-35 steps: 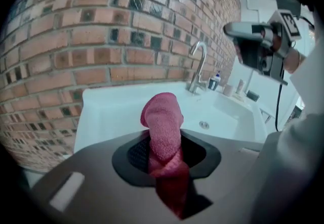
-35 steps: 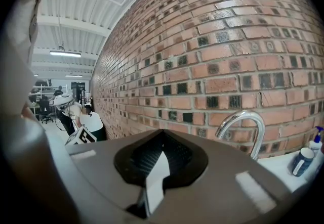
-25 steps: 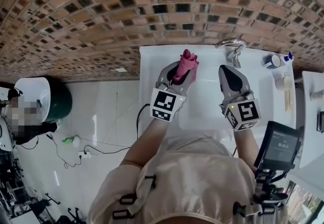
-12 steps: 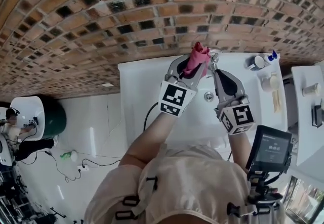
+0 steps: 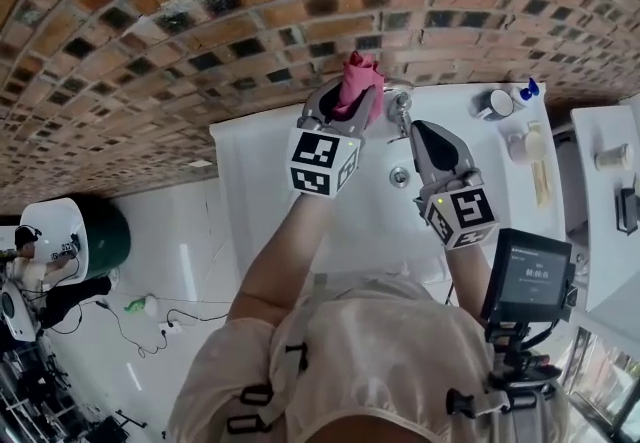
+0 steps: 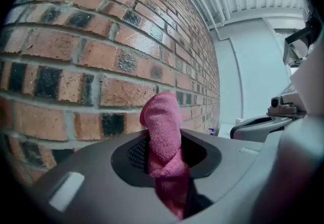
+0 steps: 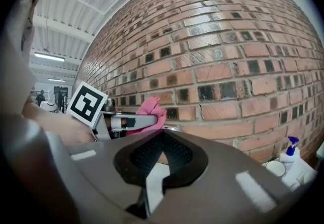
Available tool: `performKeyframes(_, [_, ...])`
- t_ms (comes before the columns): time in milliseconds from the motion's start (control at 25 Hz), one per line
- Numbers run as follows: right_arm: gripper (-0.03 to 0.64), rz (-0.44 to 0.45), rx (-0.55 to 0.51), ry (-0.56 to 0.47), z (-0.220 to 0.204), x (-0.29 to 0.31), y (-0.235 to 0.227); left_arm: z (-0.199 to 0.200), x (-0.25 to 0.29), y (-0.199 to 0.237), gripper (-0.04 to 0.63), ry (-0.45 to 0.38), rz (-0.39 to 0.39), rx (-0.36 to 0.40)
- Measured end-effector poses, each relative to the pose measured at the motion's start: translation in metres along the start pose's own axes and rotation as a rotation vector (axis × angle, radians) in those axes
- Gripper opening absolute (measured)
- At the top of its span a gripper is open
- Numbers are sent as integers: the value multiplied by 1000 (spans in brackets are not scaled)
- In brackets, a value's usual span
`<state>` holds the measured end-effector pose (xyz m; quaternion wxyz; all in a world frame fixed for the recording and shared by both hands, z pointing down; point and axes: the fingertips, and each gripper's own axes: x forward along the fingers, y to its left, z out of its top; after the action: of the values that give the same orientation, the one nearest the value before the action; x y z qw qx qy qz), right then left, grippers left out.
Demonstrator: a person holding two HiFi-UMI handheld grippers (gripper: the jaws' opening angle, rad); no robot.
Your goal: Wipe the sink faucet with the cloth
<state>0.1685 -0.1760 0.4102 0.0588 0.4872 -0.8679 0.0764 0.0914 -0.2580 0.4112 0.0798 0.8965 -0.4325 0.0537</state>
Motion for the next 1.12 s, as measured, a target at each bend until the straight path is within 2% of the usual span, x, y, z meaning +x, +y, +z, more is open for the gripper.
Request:
performKeyframes(160, [-9,19,5,10,-4,7,5,-14,-17,23,118,5,84,-21])
performKeyframes(320, [-9,34,4,13,-5,11,13,-52,-33,43,118,58,144,-101])
performKeyframes(440, [-9,64,-7,27,-7,12,22,-86,-38,51,118,105,168,-199])
performKeyframes(600, [-9,67,-22,39,-9,10,27,-125,-36,47,117,203,150,-213])
performKeyframes(720, [-9,51,-14,41,-7,6,25,-104,-45,45,117,121,192,-221])
performKeyframes(800, [-9,42,-4,41,-4,4,25,-71,-54,49,117,39,241,-174])
performKeyframes(880, [-9,39,-7,37,-5,3,24,-35,-59,51,117,-43,256,-141])
performKeyframes(1000, [-9,41,-9,31,-6,2,25,5,-47,35,117,-104,170,-105])
performKeyframes(1120, [-9,36,-7,31,-7,1,25,13,-20,9,117,-78,59,-58])
